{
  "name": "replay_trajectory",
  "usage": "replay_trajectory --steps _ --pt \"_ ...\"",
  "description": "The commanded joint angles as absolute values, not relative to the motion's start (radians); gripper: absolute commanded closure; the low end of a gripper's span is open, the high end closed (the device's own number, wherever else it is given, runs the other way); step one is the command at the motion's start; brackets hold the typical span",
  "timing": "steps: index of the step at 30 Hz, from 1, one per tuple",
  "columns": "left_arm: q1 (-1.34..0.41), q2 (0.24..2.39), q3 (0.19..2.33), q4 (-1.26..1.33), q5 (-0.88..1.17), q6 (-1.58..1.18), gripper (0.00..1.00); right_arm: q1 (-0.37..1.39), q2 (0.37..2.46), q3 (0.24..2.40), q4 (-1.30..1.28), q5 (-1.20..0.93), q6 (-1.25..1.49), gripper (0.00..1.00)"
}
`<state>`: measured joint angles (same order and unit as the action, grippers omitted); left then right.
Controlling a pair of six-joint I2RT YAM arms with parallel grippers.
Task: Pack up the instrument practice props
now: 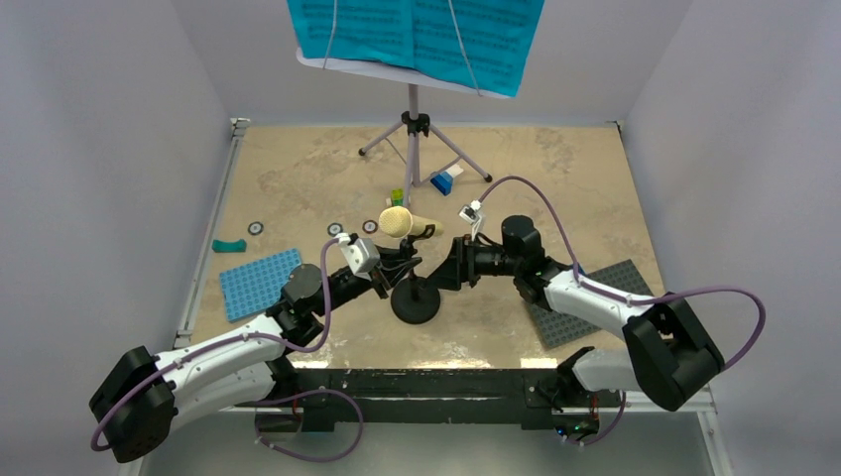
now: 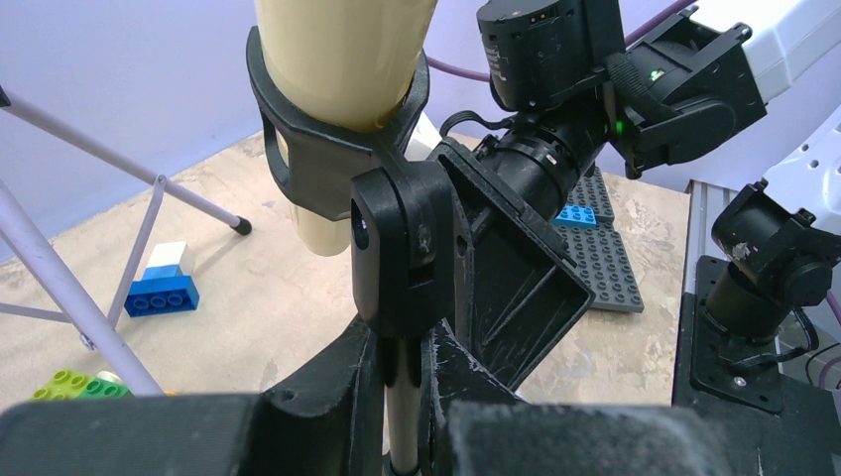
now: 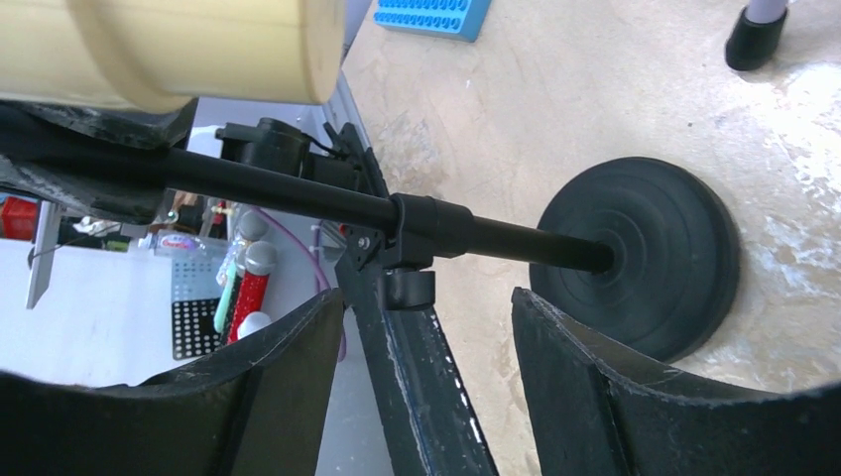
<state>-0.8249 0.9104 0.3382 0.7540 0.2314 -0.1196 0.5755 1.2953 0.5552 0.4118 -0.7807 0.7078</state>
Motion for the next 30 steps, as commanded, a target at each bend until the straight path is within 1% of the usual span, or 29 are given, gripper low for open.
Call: replay_trajectory --steps 1,4,10,13,15,17,19,22,25,28,30 --pt "-0.824 0.902 0.361 0.779 0.242 -0.145 1.0 0.572 1.296 0.545 0.538 -0.856 0.748 0.33" --pt "-0.825 0.914 0.369 0.775 0.242 -0.14 1.0 0.577 1.307 0.544 0.538 -0.849 0.759 0.35" --pt "-0.825 0.918 0.38 0.766 0.245 -0.138 1.0 0.59 1.336 0.542 0.569 -0.844 0.785 0.46" --pt "-0.825 0.911 0.379 0.758 0.231 -0.138 1.0 0.599 1.356 0.551 0.571 -0.841 0.791 0.47" --pt "-0.825 0.904 0.379 0.75 0.222 -0.14 1.0 0.604 1.366 0.556 0.571 -0.839 0.794 0.45" --pt "-0.825 0.898 0.379 0.741 0.217 -0.141 1.0 0.605 1.374 0.557 0.574 -0.834 0.799 0.45" --pt "-0.827 0.894 0.378 0.734 0.211 -0.143 1.0 0.61 1.379 0.563 0.578 -0.834 0.803 0.49" --pt "-0.827 0.894 0.378 0.729 0.214 -0.143 1.0 0.616 1.392 0.572 0.597 -0.84 0.814 0.6" --pt "-0.827 0.898 0.379 0.725 0.225 -0.144 1.0 0.617 1.412 0.566 0.657 -0.865 0.849 0.77" --pt "-0.832 0.904 0.384 0.717 0.227 -0.144 1.0 0.618 1.43 0.564 0.686 -0.875 0.864 0.9" --pt "-0.839 0.909 0.386 0.712 0.219 -0.144 1.0 0.618 1.431 0.56 0.698 -0.869 0.861 1.0"
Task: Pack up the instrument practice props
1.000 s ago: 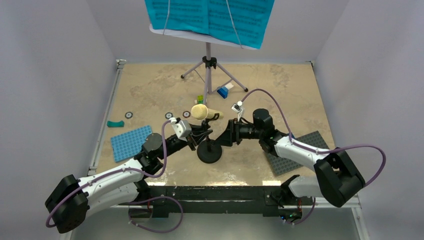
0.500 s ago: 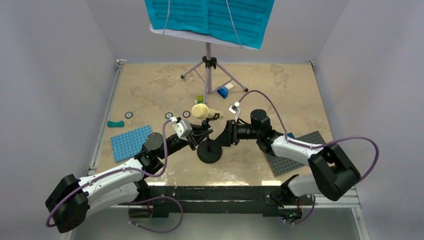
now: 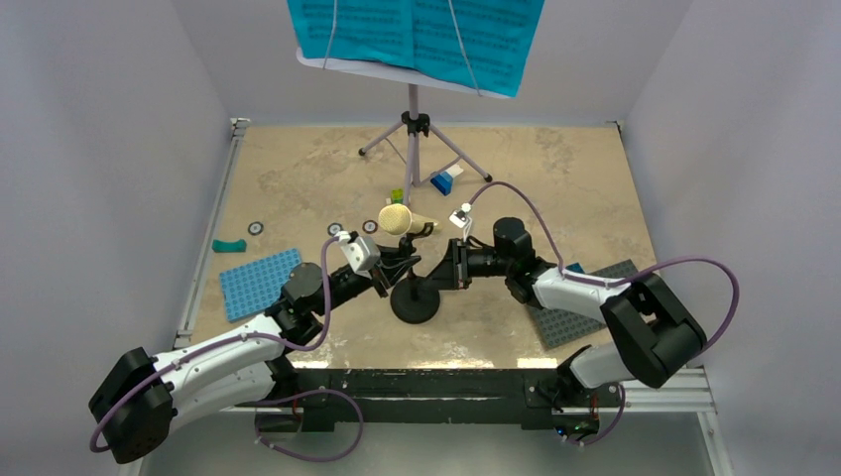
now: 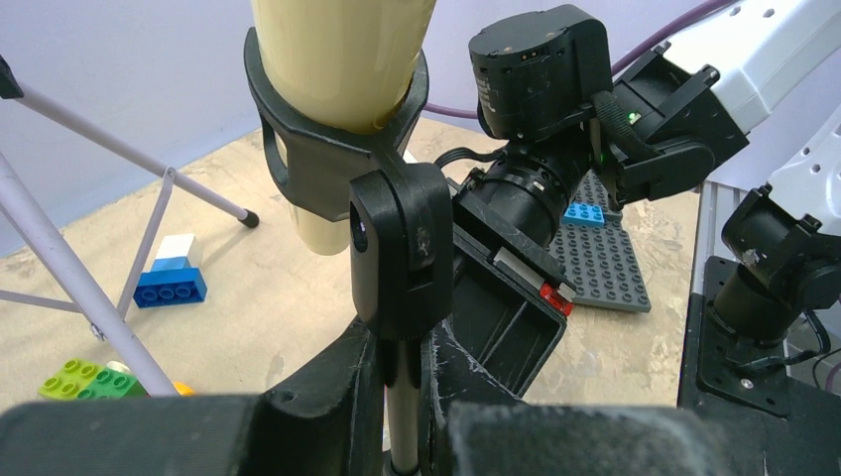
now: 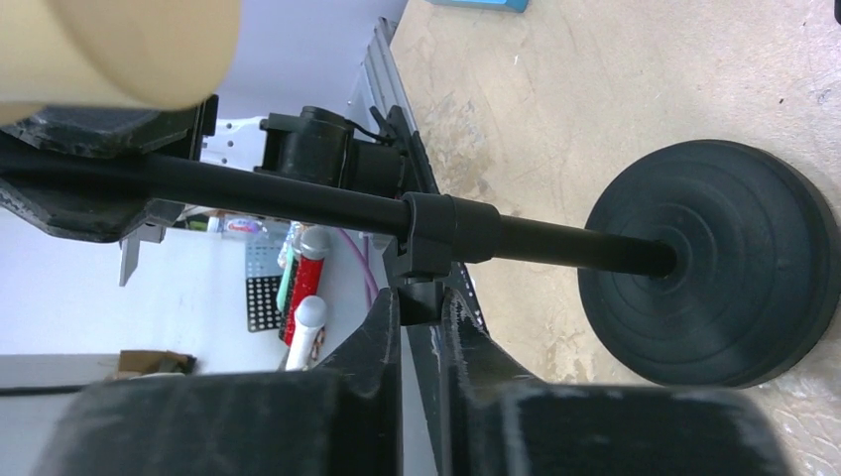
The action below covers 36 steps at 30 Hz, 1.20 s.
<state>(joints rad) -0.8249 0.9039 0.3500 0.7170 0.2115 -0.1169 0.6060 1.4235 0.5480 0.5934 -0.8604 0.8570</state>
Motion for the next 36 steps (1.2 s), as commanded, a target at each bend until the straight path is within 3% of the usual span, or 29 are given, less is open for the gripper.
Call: replay_trajectory --steps 1,4,8,18,26,36 --pt "-0.844 0.91 0.386 0.707 0.208 -0.143 1.0 0.618 1.427 0.558 0.695 -0.859 0.852 1.0" --pt "-0.856 0.916 0.399 0.663 0.165 -0.156 1.0 0.644 1.364 0.552 0.614 -0.75 0.716 1.0" --pt "-0.876 0.924 0.406 0.625 0.12 -0.159 1.0 0.744 1.231 0.558 0.406 -0.427 0.374 1.0" --pt "-0.911 0.962 0.396 0.604 0.055 -0.174 1.0 0.956 1.074 0.424 0.536 0.173 0.043 1.0" --pt "-0.948 0.989 0.358 0.643 0.02 -0.192 1.0 1.169 1.227 0.396 0.857 0.604 -0.366 1.0" --pt "-0.954 0.983 0.321 0.674 0.005 -0.199 1.0 1.319 1.515 0.431 1.219 0.835 -0.869 1.0"
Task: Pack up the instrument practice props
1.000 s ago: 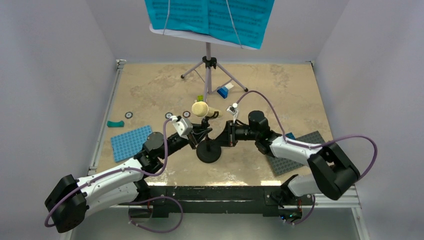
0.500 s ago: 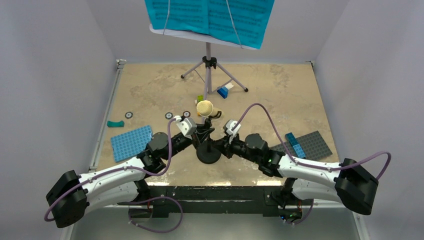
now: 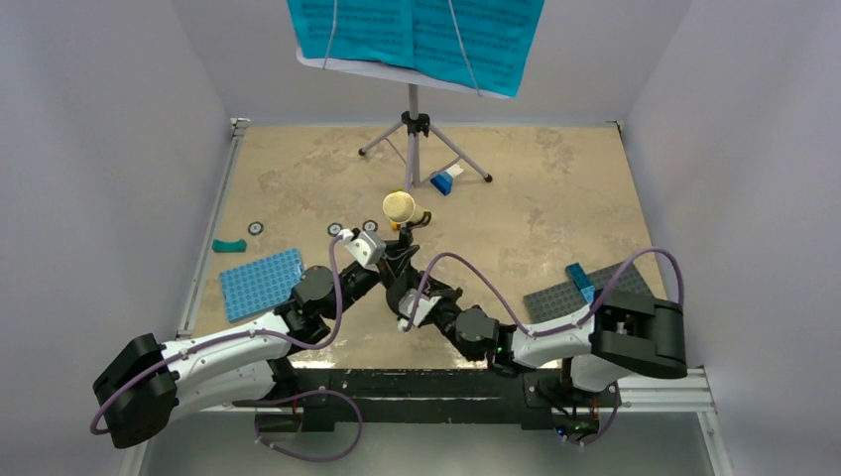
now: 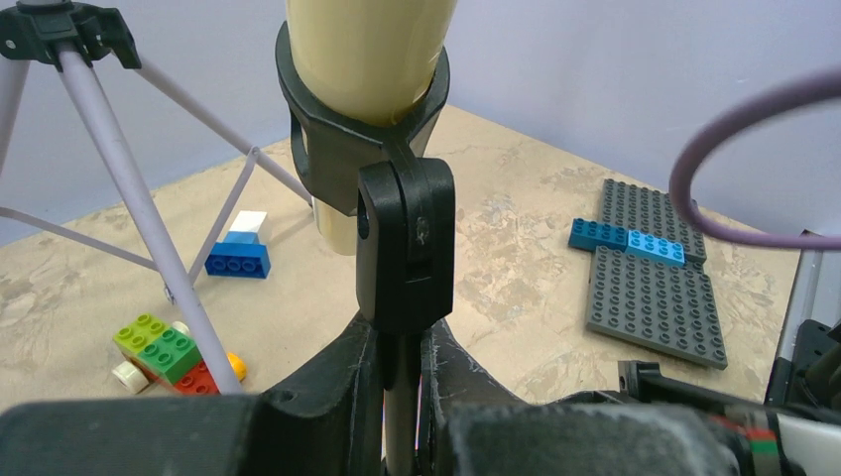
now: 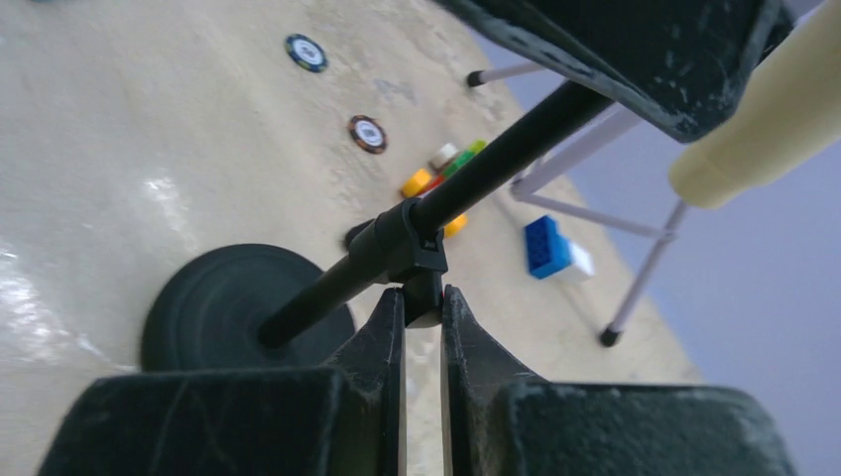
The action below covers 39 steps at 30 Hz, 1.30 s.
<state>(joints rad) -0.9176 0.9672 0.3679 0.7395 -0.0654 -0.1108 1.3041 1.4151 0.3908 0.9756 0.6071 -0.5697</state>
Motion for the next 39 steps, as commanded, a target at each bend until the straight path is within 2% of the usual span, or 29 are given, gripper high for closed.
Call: replay_trajectory --steps 1,4,7,8,10,11,12,13,17,19,24,27,31,35,39 --pt "-0.954 0.985 0.313 0.679 0.003 -0.201 1.0 1.327 1.542 0.434 1.255 0.848 -0.905 1.0" --pt "-0.954 0.984 0.301 0.694 0.005 -0.208 1.0 1.333 1.513 0.442 1.235 0.862 -0.886 1.0" --pt "-0.954 0.98 0.296 0.696 0.004 -0.207 1.0 1.33 1.347 0.499 0.831 0.772 -0.553 0.98" --pt "-0.954 0.977 0.297 0.696 -0.019 -0.204 1.0 1.323 1.297 0.528 0.646 0.723 -0.461 0.85" --pt "-0.954 0.973 0.3 0.695 -0.032 -0.198 1.0 1.312 1.221 0.545 0.54 0.673 -0.379 0.47" --pt "-0.954 0.972 0.3 0.694 -0.037 -0.195 1.0 1.311 1.183 0.548 0.503 0.65 -0.357 0.34" --pt "-0.954 0.97 0.303 0.693 -0.039 -0.192 1.0 1.31 1.156 0.557 0.46 0.628 -0.334 0.25" --pt "-0.954 0.969 0.306 0.692 -0.044 -0.19 1.0 1.307 1.128 0.565 0.413 0.613 -0.301 0.21" --pt "-0.954 0.971 0.318 0.686 -0.059 -0.178 1.0 1.277 1.02 0.574 0.258 0.519 -0.127 0.17" --pt "-0.954 0.971 0.324 0.687 -0.073 -0.17 1.0 1.211 0.959 0.568 0.193 0.417 0.043 0.17" --pt "-0.954 0.959 0.331 0.696 -0.108 -0.153 1.0 0.88 0.841 0.497 0.176 -0.063 0.433 0.19" --pt "-0.955 0.948 0.329 0.714 -0.123 -0.141 1.0 0.749 0.884 0.487 0.247 -0.314 0.591 0.19" --pt "-0.958 0.947 0.329 0.745 -0.123 -0.122 1.0 0.672 0.998 0.476 0.43 -0.539 0.789 0.18" --pt "-0.973 0.948 0.329 0.759 -0.135 -0.096 1.0 0.624 1.125 0.462 0.62 -0.683 0.965 0.18" --pt "-0.989 0.94 0.323 0.767 -0.149 -0.077 1.0 0.614 1.239 0.48 0.69 -0.765 1.029 0.2"
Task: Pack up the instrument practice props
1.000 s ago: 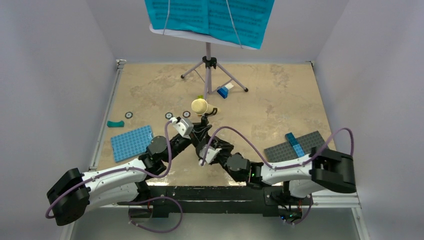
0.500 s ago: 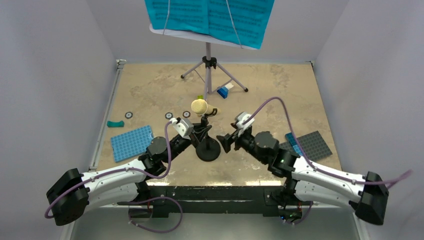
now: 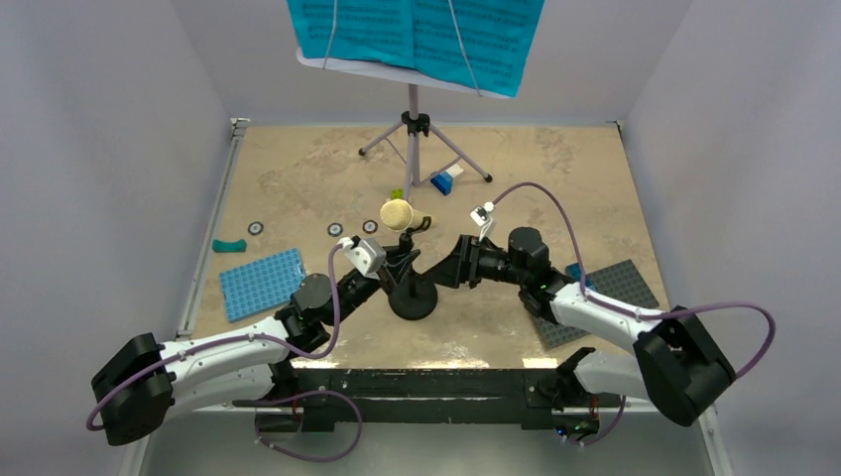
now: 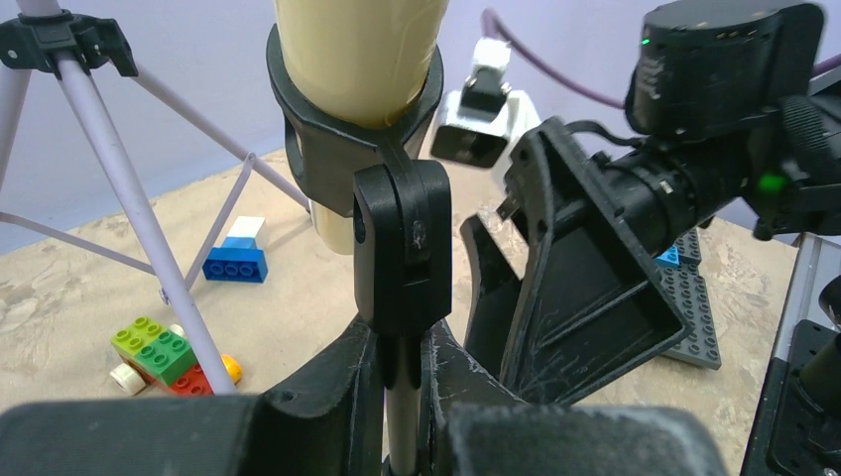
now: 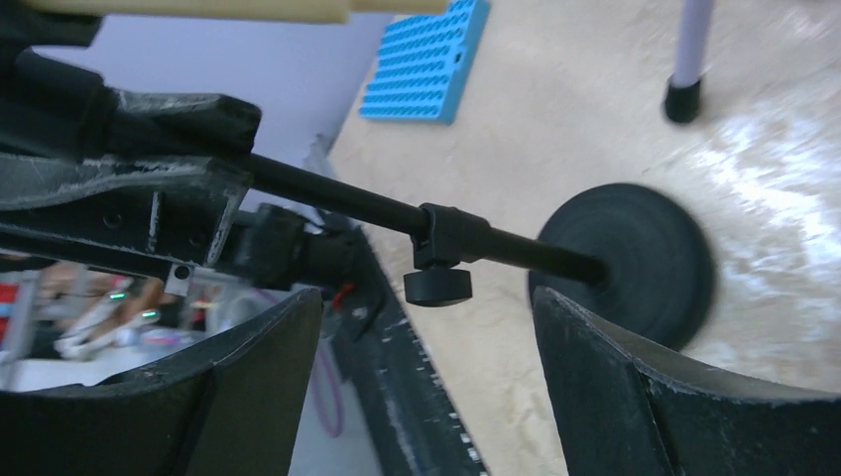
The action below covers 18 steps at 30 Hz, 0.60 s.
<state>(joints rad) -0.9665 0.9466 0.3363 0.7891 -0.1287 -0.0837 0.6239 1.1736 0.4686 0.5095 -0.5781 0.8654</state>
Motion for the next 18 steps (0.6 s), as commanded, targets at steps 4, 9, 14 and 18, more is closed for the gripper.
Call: replay_trajectory --steps 4,9,14,18 --pt "-1.009 0.936 0.321 0.769 -0.164 -0.058 1.0 0.613 1.319 0.482 0.776 -0.813 1.084 0.24" --pt "-1.02 0.942 0.316 0.78 -0.173 -0.054 1.0 0.614 1.363 0.487 0.797 -0.818 1.105 0.29" --pt "-1.026 0.949 0.311 0.794 -0.179 -0.056 1.0 0.613 1.424 0.483 0.895 -0.819 1.162 0.4" --pt "-1.036 0.956 0.313 0.793 -0.186 -0.052 1.0 0.613 1.493 0.471 1.037 -0.815 1.251 0.47"
